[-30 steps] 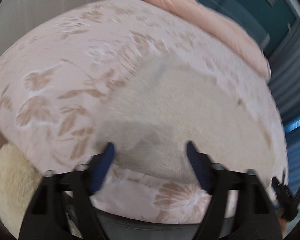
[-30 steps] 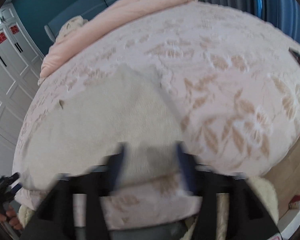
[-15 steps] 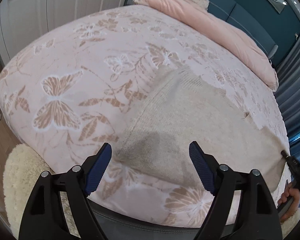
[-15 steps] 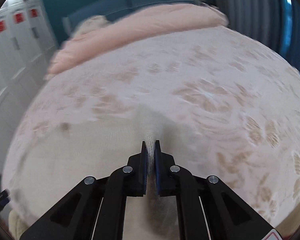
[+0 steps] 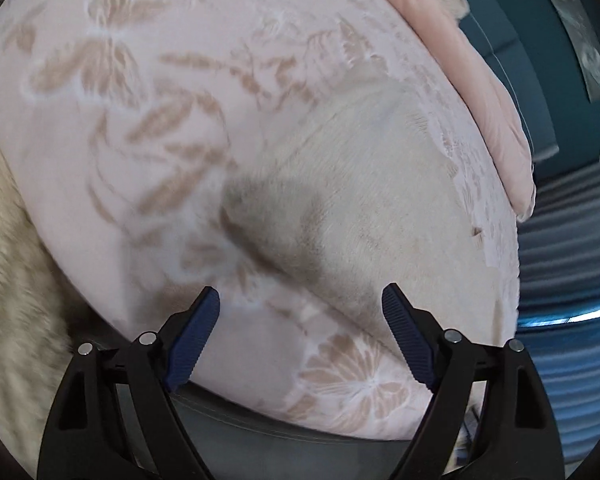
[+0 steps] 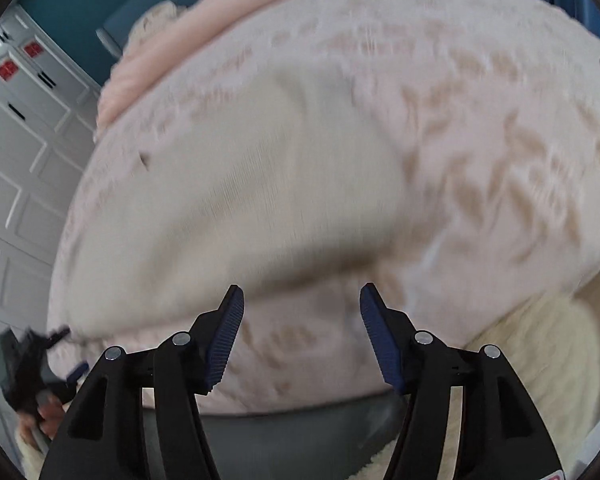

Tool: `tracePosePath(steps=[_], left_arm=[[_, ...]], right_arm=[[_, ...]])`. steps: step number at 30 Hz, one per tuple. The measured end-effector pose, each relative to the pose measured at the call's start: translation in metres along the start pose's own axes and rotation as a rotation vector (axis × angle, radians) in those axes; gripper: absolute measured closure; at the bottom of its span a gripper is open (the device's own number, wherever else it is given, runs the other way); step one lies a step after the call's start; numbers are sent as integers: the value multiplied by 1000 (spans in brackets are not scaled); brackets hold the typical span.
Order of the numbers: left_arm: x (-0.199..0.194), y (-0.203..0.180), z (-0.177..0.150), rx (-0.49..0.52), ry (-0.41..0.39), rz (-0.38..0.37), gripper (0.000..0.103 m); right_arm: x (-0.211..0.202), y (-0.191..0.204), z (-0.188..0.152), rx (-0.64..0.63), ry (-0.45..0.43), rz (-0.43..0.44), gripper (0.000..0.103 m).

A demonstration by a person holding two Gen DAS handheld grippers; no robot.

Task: Fold small clothes

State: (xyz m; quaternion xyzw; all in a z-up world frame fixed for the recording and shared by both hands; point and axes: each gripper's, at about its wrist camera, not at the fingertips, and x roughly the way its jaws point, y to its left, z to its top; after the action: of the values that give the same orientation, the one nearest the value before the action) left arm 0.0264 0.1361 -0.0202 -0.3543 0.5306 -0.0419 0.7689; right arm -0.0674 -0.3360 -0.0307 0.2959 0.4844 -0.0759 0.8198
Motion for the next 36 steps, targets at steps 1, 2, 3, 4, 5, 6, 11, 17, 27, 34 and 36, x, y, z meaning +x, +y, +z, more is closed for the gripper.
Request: tracePosePath(steps=[1, 2, 3, 4, 5, 6, 11, 17, 27, 34, 36], left_arm=[[3, -2, 2, -7, -12, -9, 14], [5, -5, 5, -10, -25, -5, 14], [9, -8, 10, -14, -37, 1, 14], [12, -11, 15, -17, -44, 7, 19], [13, -14, 19, -17, -49, 7, 29], [14, -18, 26, -6, -38, -24, 72], [-34, -32, 37, 36, -38, -95, 94], [-71, -18, 4, 110, 12, -16, 95], [-84, -10, -11, 257, -62, 183, 81], [-64, -78, 30, 428, -240, 229, 22], [-28, -87, 47, 427, -173, 234, 21]], right_arm=[[7, -3, 3, 36, 10, 11, 43], [11, -5, 5, 74, 9, 31, 42], [16, -9, 13, 132, -8, 77, 39], [20, -13, 18, 169, -22, 105, 39], [26, -17, 30, 228, -35, 126, 41], [29, -20, 38, 277, -35, 160, 76], [-22, -1, 54, 268, -104, 319, 91], [-59, -8, 15, 157, -48, 216, 90], [-78, -24, 2, 11, -78, -176, 50], [-55, 17, 63, -127, -124, -105, 38], [-21, 31, 79, -189, -101, -145, 38]])
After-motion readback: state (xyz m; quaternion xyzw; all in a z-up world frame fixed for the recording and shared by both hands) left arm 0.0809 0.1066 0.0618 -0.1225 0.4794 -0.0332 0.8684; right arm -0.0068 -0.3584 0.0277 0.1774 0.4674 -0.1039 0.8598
